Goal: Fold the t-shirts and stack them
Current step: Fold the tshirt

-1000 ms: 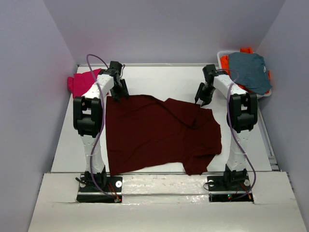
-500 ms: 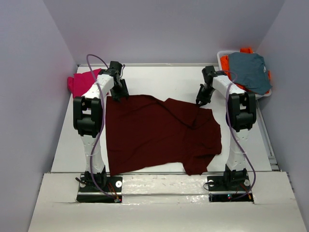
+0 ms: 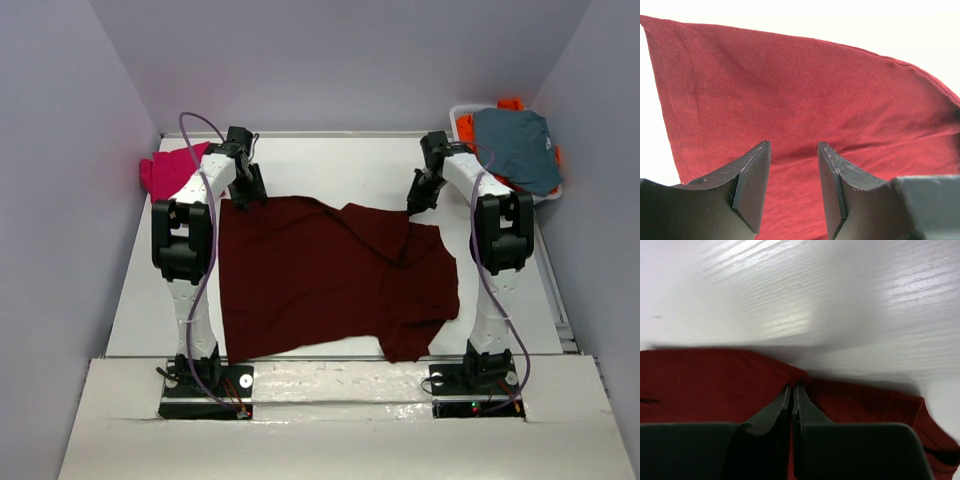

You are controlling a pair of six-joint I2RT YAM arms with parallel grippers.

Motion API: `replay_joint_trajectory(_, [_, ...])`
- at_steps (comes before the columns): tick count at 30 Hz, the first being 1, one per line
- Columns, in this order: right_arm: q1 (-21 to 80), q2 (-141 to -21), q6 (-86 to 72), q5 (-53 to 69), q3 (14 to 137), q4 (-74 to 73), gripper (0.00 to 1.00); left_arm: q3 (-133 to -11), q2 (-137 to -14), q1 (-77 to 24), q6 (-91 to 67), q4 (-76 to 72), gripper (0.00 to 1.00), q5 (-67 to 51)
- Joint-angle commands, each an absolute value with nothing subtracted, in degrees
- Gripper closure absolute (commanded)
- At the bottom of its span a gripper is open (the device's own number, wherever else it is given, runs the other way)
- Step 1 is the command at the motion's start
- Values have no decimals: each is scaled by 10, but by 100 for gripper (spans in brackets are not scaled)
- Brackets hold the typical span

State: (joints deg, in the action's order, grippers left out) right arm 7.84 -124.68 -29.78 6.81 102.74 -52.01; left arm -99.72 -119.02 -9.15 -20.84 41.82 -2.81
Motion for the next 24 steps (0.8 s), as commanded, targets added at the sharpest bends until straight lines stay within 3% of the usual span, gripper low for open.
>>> replay_joint_trajectory(1, [78, -1171, -275, 101, 1072, -525, 93, -991, -1165, -88, -202, 421, 47, -31])
replay_joint_trajectory(9, [78, -1106, -255, 192, 1079, -554, 93, -992, -1166, -88, -203, 421, 47, -30])
replay_joint_trajectory(24, [176, -1060, -198, 293, 919, -566, 93, -994, -1168, -88, -202, 422, 47, -30])
